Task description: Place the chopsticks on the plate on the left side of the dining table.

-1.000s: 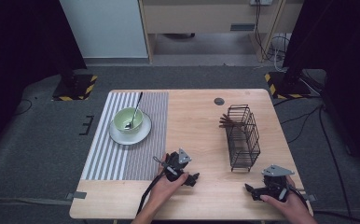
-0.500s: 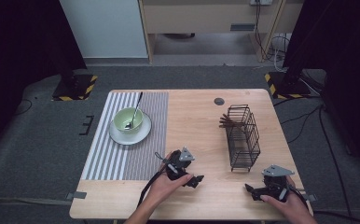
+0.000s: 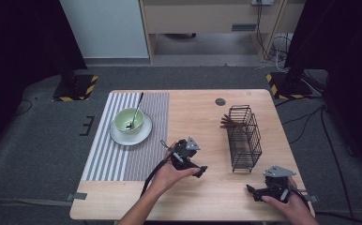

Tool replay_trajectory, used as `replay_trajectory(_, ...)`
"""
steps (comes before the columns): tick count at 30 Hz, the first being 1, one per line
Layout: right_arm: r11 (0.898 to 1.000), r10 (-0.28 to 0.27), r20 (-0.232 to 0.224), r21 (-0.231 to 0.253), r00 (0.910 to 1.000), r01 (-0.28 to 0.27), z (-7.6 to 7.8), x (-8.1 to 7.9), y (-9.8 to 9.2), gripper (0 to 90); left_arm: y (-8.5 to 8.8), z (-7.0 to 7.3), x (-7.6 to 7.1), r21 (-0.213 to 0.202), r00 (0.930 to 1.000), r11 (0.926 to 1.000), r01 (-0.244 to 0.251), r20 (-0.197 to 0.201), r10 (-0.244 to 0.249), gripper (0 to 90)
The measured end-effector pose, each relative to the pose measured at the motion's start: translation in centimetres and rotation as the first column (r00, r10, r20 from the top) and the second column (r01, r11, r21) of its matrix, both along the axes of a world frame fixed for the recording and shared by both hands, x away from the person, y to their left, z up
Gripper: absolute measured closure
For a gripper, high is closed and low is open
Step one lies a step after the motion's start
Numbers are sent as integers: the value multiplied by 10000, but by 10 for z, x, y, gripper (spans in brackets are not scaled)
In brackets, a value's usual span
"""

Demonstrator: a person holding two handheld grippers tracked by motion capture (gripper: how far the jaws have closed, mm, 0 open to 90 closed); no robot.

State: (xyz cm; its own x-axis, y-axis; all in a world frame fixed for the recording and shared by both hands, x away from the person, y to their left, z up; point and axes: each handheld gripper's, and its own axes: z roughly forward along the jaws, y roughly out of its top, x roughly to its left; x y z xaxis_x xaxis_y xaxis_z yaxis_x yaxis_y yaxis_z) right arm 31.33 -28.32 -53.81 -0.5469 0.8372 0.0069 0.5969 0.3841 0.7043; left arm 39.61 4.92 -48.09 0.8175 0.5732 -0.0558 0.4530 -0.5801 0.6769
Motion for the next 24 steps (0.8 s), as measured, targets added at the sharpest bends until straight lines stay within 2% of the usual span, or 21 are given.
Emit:
replay_trajectory(11,10000,19,28,-15,10000,-19,0,1,-1,4,-4,20,24,-286,9986,9982,-518,126,522,49)
replay_trajectory(19,10000,10,11,-12,10000,-10,0,1,-1,4,-6,41,39,-683,9975,9955,-651,226,667,75)
replay_trajectory(24,10000,16,25,-19,10000,-15,0,1,-1,4,-7,49,43,-738,9976,9954,-607,297,630,102)
